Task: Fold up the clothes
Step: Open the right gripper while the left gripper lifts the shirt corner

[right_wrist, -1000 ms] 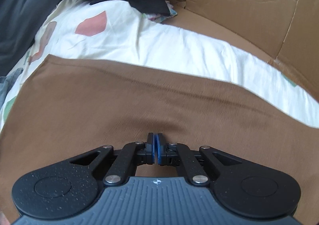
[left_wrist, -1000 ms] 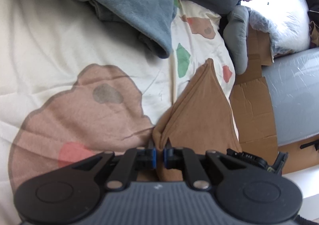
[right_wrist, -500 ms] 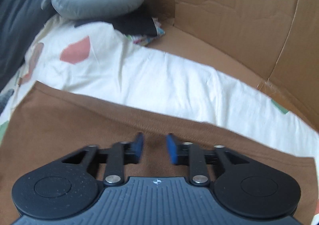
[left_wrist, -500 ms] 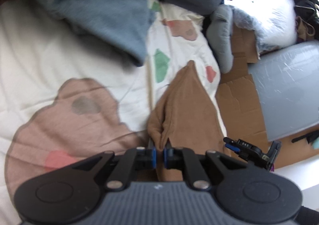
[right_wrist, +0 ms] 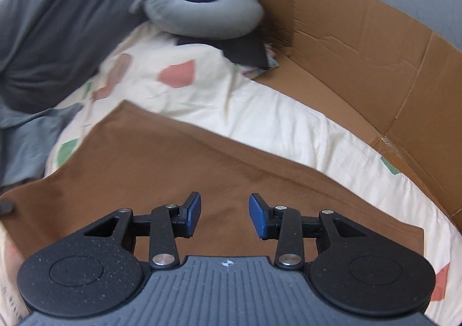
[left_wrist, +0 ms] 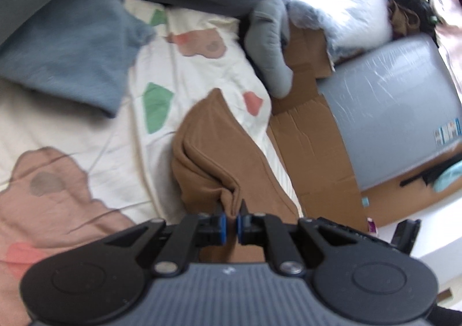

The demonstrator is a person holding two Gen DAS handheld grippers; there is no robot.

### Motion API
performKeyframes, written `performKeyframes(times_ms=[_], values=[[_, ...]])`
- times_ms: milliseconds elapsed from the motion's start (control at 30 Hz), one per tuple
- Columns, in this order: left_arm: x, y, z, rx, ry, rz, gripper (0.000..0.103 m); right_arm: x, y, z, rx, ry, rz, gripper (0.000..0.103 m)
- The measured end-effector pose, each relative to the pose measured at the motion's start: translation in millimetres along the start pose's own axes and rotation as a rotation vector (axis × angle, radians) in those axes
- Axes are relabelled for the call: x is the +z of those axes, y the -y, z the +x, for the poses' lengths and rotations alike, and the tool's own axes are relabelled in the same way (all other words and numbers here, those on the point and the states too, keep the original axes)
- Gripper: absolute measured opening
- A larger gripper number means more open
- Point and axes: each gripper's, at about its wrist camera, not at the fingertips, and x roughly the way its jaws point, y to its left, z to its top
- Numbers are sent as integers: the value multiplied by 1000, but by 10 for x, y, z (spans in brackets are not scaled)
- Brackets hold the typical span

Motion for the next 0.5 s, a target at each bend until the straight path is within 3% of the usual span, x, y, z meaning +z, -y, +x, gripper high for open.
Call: performKeyframes(times_ms=[233, 500], values=[[28, 330, 83, -60, -21, 31, 7, -201, -390, -289, 80, 12, 17, 51], [39, 660, 293, -128, -42, 35, 7, -310, -1072, -390, 219, -4, -136, 51]])
